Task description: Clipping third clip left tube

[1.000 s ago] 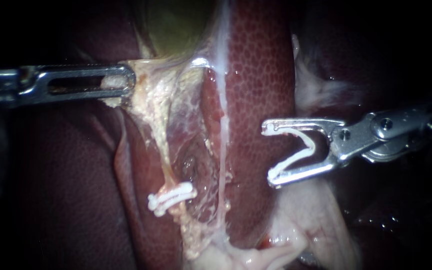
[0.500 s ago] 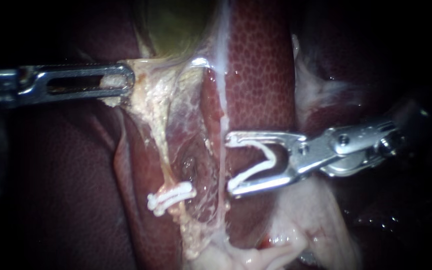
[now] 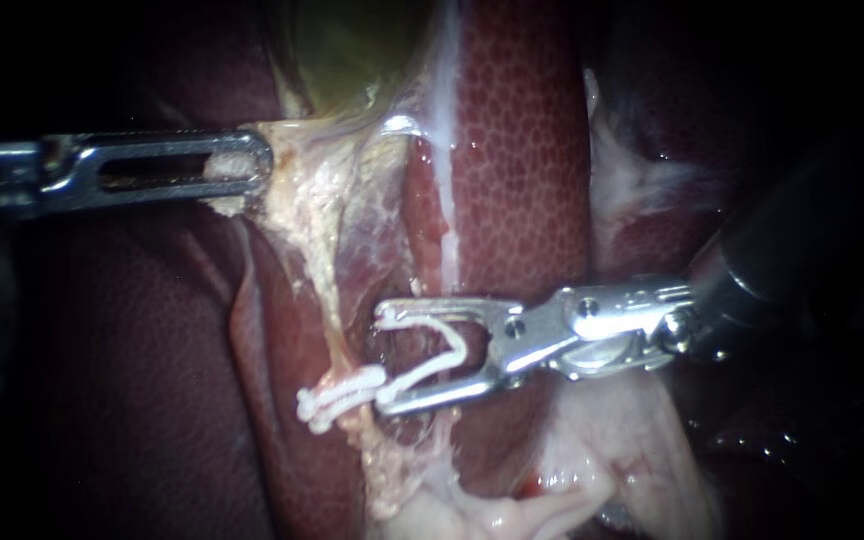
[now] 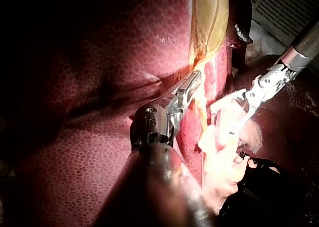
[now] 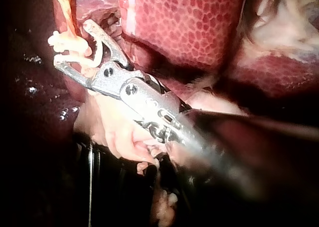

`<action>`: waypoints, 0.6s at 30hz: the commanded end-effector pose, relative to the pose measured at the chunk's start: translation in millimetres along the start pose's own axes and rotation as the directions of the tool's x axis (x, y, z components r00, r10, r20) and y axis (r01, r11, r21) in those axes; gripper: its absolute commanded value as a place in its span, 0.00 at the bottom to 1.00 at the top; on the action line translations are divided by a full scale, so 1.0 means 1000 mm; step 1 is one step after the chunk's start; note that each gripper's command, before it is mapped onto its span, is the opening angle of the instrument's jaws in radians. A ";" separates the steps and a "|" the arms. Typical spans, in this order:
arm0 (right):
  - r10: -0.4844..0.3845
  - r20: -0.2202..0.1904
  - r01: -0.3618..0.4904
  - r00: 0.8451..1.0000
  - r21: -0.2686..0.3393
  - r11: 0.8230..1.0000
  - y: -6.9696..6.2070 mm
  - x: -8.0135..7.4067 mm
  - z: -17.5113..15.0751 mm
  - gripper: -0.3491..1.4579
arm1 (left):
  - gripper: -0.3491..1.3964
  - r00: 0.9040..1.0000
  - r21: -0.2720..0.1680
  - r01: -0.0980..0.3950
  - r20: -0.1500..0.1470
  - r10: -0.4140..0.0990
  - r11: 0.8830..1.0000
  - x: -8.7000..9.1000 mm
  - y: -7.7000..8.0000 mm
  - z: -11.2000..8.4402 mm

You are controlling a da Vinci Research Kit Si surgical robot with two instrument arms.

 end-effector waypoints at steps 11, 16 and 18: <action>0.016 0.000 -0.016 1.000 0.022 1.000 0.0007 -0.0006 0.0026 0.52 | 0.03 1.000 0.001 0.000 0.000 0.000 1.000 0.0001 -0.0001 0.0001; 0.035 0.000 -0.035 0.999 0.033 0.999 0.0008 -0.0010 0.0039 0.52 | 0.03 1.000 0.003 0.000 -0.001 0.000 1.000 0.0001 -0.0002 0.0001; 0.044 -0.001 -0.044 0.999 0.039 0.998 0.0008 -0.0010 0.0043 0.52 | 0.03 1.000 0.003 0.000 -0.001 0.000 1.000 0.0001 -0.0002 0.0001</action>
